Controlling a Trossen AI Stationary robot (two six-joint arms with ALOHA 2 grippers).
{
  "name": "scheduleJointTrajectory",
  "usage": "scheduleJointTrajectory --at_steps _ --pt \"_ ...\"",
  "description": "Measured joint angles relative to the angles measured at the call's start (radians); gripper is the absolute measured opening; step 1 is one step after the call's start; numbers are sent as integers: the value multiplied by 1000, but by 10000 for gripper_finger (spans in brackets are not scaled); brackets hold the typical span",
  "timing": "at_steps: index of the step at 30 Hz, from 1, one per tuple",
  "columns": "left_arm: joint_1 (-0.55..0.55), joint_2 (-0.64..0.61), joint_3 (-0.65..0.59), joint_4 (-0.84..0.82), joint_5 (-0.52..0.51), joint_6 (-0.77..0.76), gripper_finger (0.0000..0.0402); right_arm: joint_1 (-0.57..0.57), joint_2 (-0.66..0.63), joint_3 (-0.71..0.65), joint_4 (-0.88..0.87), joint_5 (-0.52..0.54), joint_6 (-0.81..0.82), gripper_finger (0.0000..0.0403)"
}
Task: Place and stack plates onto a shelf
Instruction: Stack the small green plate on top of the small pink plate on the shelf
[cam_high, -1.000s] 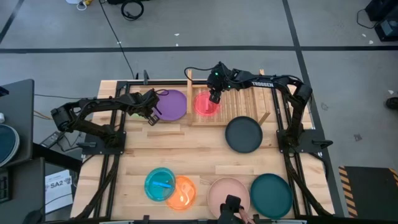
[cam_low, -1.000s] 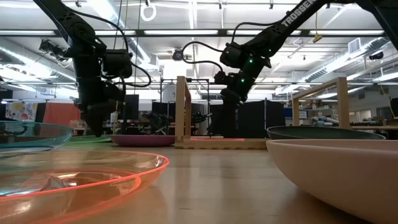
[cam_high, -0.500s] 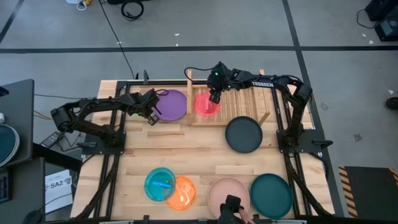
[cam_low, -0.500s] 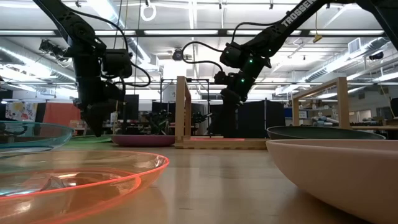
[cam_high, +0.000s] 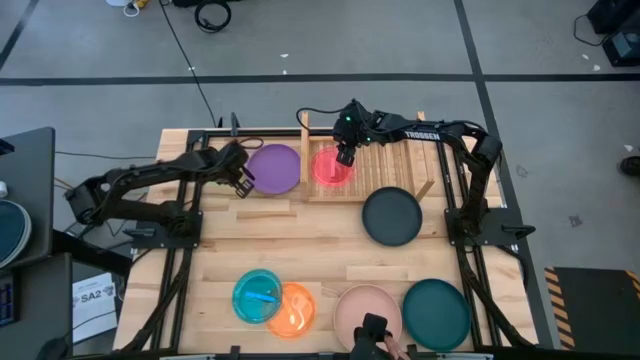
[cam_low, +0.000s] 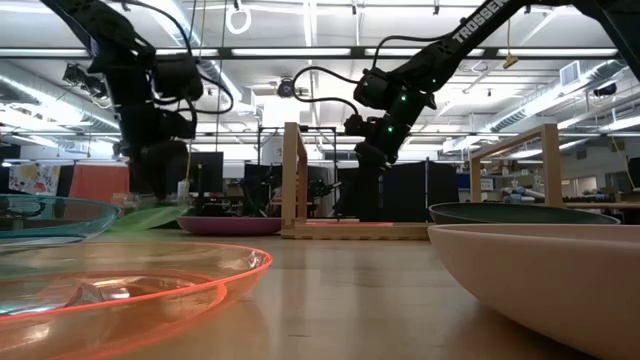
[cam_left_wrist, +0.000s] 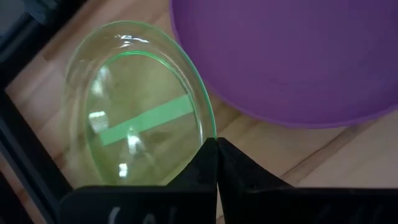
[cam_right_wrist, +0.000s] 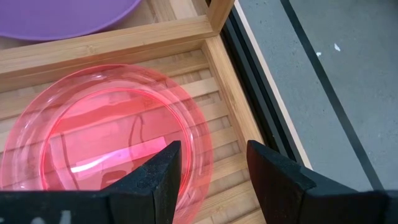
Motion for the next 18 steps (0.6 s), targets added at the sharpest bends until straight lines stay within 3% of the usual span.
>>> scheduleJointTrajectory --at_steps 13,18 --pt "0 -182 0 -12 47 1 0 0 0 0 0 1 60 187" --pt "0 -232 0 -12 88 1 0 0 0 0 0 47 61 187"
